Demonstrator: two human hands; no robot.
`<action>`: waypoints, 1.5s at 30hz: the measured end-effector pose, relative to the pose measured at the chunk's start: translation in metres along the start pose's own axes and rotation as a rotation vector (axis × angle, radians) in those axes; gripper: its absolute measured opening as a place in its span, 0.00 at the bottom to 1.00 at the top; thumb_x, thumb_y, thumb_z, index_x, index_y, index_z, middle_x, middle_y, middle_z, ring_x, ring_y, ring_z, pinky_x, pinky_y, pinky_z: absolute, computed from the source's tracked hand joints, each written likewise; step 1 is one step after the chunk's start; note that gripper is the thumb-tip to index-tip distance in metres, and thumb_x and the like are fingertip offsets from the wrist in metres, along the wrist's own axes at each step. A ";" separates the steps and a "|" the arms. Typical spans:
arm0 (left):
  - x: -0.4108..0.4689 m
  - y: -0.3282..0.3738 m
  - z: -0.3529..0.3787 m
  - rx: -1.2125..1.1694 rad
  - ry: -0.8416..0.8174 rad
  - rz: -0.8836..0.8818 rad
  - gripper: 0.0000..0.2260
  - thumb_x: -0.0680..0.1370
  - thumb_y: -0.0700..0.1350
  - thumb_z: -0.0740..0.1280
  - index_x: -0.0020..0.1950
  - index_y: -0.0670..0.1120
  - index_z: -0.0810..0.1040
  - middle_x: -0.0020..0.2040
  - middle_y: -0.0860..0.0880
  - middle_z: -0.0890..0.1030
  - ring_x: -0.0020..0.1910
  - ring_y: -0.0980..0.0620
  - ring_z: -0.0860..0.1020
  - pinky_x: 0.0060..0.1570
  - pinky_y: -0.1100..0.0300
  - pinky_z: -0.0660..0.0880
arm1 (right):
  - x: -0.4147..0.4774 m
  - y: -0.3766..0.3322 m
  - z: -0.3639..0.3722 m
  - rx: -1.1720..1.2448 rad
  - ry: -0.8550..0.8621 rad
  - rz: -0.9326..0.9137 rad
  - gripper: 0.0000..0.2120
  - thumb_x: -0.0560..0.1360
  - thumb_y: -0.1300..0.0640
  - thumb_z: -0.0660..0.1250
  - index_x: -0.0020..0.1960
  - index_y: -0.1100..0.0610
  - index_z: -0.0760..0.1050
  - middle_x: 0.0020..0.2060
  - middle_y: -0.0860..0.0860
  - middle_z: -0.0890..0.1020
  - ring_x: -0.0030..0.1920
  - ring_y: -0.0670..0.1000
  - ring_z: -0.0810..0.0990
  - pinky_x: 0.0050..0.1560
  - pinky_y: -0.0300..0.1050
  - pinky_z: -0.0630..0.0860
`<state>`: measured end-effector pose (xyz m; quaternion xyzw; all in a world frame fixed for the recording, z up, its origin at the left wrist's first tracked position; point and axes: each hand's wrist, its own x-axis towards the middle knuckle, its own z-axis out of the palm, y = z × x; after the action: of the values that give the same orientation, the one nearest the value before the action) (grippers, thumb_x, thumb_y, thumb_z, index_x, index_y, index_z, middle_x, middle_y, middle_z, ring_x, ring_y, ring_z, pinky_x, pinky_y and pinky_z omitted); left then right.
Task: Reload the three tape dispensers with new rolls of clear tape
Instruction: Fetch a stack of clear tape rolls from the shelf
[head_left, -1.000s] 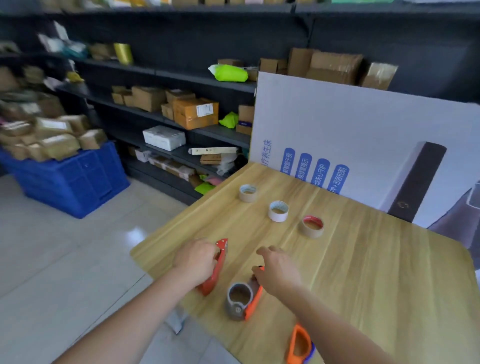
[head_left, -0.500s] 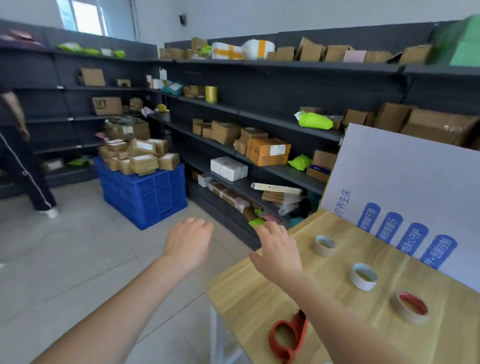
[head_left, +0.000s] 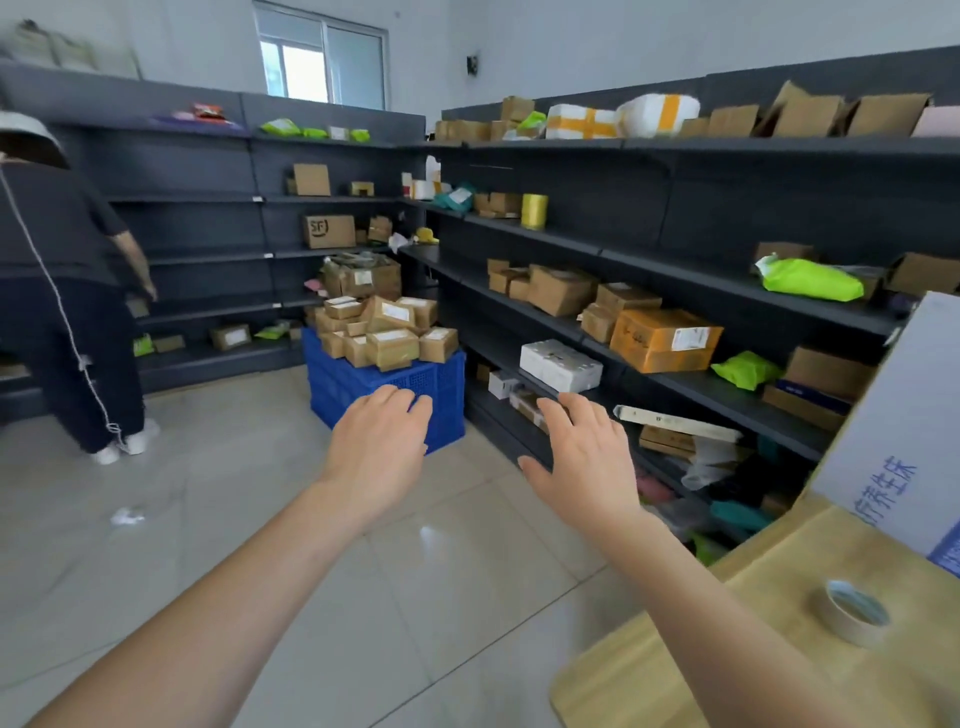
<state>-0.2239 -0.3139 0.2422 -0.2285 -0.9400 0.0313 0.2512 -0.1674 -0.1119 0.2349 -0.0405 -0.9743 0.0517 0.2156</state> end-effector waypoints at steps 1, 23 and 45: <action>0.007 -0.010 0.004 0.001 0.003 -0.012 0.14 0.77 0.49 0.65 0.61 0.46 0.73 0.58 0.50 0.77 0.61 0.48 0.72 0.56 0.56 0.71 | 0.013 -0.005 0.004 0.007 -0.001 -0.009 0.31 0.75 0.45 0.66 0.74 0.53 0.62 0.72 0.54 0.67 0.71 0.55 0.65 0.69 0.52 0.64; 0.262 -0.190 0.128 0.075 0.034 -0.149 0.16 0.75 0.50 0.68 0.61 0.47 0.75 0.59 0.49 0.78 0.61 0.47 0.74 0.56 0.53 0.73 | 0.342 -0.049 0.115 0.078 0.035 -0.080 0.30 0.76 0.46 0.66 0.74 0.53 0.62 0.72 0.52 0.67 0.73 0.54 0.63 0.70 0.50 0.63; 0.559 -0.324 0.303 -0.057 0.068 -0.008 0.16 0.77 0.49 0.65 0.64 0.47 0.72 0.60 0.49 0.77 0.61 0.48 0.72 0.57 0.54 0.71 | 0.662 -0.056 0.242 -0.128 0.052 -0.024 0.30 0.76 0.44 0.66 0.73 0.53 0.63 0.70 0.52 0.70 0.71 0.54 0.66 0.70 0.51 0.64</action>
<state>-0.9360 -0.3371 0.2901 -0.2326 -0.9325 -0.0042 0.2764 -0.8720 -0.1205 0.2985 -0.0441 -0.9700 -0.0145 0.2385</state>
